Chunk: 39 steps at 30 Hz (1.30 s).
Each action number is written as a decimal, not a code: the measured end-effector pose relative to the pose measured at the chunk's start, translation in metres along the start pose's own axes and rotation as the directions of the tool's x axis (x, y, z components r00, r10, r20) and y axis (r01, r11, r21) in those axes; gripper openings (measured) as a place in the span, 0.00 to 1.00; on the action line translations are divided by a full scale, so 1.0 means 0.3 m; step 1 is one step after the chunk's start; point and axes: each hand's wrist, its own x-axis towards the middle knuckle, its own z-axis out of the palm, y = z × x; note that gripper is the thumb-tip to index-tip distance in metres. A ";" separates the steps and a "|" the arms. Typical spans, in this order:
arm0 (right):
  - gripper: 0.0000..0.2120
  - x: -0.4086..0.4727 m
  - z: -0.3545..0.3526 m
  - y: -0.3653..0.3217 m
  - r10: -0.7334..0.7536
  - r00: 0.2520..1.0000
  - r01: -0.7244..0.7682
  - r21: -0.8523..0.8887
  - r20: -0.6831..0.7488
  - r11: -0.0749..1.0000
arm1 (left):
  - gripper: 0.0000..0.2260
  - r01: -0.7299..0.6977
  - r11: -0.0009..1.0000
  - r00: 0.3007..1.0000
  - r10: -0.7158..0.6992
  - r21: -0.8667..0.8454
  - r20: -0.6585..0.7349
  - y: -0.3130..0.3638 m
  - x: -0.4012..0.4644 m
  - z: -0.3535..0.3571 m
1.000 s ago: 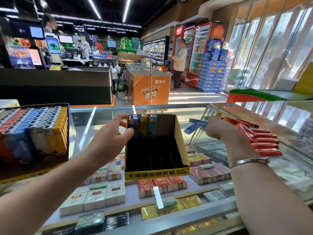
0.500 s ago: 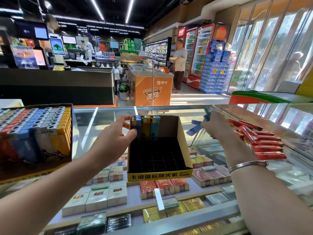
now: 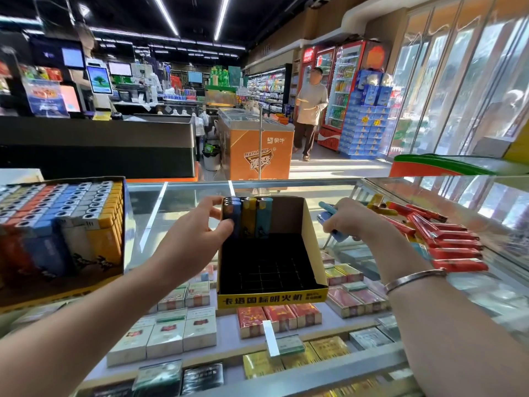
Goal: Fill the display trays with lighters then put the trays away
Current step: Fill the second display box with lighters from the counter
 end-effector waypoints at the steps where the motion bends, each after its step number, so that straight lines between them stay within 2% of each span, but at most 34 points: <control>1: 0.04 -0.008 -0.006 -0.001 -0.009 1.000 0.008 0.033 0.023 0.999 | 0.16 -0.001 1.000 1.000 0.001 0.005 -0.004 0.001 0.000 -0.001; 4: 0.06 -0.017 -0.015 0.005 -0.040 0.998 0.037 0.067 0.043 0.997 | 0.16 -0.003 1.000 1.000 0.003 0.014 -0.006 0.000 0.000 -0.004; 7: 0.06 -0.025 -0.021 0.000 -0.099 0.995 0.088 0.265 0.028 0.960 | 0.17 -0.005 1.000 1.000 0.006 0.012 -0.026 -0.002 0.003 -0.010; 10: 0.10 -0.036 -0.033 -0.024 -0.221 0.975 0.202 0.528 -0.028 0.825 | 0.21 -0.024 0.999 0.996 0.027 0.030 -0.082 -0.005 0.008 -0.021; 14: 0.07 -0.077 -0.035 -0.091 -0.450 0.892 0.334 0.724 -0.037 0.603 | 0.21 -0.135 0.989 0.978 0.144 0.065 -0.154 0.012 0.005 -0.044; 16: 0.09 -0.107 -0.026 -0.129 -0.556 0.831 0.369 0.756 -0.008 0.541 | 0.17 -0.220 0.971 0.950 0.235 0.094 -0.205 0.032 0.002 -0.055; 18: 0.09 -0.138 -0.006 -0.164 -0.635 0.772 0.419 0.732 0.024 0.537 | 0.14 -0.281 0.956 0.929 0.293 0.086 -0.227 0.061 -0.001 -0.066; 22: 0.12 -0.189 0.044 -0.221 -0.751 0.659 0.544 0.660 0.047 0.518 | 0.18 -0.309 0.951 0.926 0.299 -0.009 -0.233 0.105 -0.015 -0.076; 25: 0.09 -0.208 0.070 -0.241 -0.787 0.616 0.596 0.634 0.034 0.493 | 0.07 -0.320 0.941 0.932 0.292 -0.108 -0.213 0.117 -0.018 -0.078; 26: 0.08 -0.210 0.074 -0.244 -0.787 0.617 0.599 0.633 0.024 0.489 | 0.03 -0.328 0.934 0.932 0.296 -0.140 -0.210 0.120 -0.016 -0.082; 30: 0.03 -0.210 0.079 -0.245 -0.714 0.697 0.541 0.697 -0.059 0.471 | 0.07 -0.342 0.919 0.934 0.308 -0.199 -0.180 0.129 -0.003 -0.110; 33: 0.06 -0.196 0.070 -0.238 -0.611 0.765 0.542 0.716 -0.204 0.440 | 0.08 -0.322 0.910 0.942 0.280 -0.261 -0.187 0.122 0.010 -0.139; 35: 0.07 -0.180 0.061 -0.230 -0.541 0.794 0.545 0.717 -0.277 0.435 | 0.10 -0.347 0.922 0.932 0.319 -0.172 -0.172 0.114 0.014 -0.156; 39: 0.03 -0.155 0.059 -0.212 -0.454 0.823 0.542 0.709 -0.341 0.451 | 0.09 -0.400 0.916 0.915 0.401 0.036 -0.046 0.104 0.007 -0.169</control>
